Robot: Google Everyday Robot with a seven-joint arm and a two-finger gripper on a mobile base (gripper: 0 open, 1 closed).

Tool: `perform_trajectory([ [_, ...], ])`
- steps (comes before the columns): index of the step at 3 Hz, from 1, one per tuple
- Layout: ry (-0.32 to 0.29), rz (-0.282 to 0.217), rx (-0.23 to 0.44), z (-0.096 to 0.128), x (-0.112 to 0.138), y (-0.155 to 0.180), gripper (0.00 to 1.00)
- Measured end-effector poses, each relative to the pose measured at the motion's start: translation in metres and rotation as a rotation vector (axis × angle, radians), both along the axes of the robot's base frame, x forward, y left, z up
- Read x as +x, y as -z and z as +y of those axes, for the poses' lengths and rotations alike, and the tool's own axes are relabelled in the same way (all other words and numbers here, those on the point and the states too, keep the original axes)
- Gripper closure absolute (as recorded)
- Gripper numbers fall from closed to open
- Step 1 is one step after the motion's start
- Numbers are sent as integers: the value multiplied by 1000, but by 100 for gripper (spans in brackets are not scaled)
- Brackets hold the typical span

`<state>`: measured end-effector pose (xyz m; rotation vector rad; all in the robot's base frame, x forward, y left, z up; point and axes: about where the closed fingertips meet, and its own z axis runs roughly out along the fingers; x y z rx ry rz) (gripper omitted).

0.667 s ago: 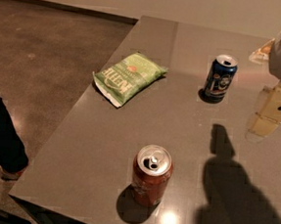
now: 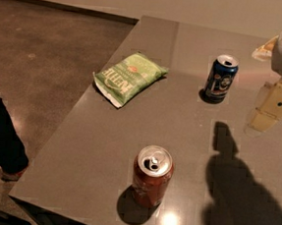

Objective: Move pepsi can near coke can

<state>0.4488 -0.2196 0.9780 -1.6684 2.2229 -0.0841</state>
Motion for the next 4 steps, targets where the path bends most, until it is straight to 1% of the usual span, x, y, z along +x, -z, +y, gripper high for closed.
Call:
perform_trajectory([
  [1, 63, -30, 56, -11, 22, 2, 0],
  [2, 115, -58, 117, -17, 48, 8, 0],
  [3, 181, -86, 180, -24, 82, 16, 0],
  [4, 236, -101, 237, -22, 121, 27, 0],
])
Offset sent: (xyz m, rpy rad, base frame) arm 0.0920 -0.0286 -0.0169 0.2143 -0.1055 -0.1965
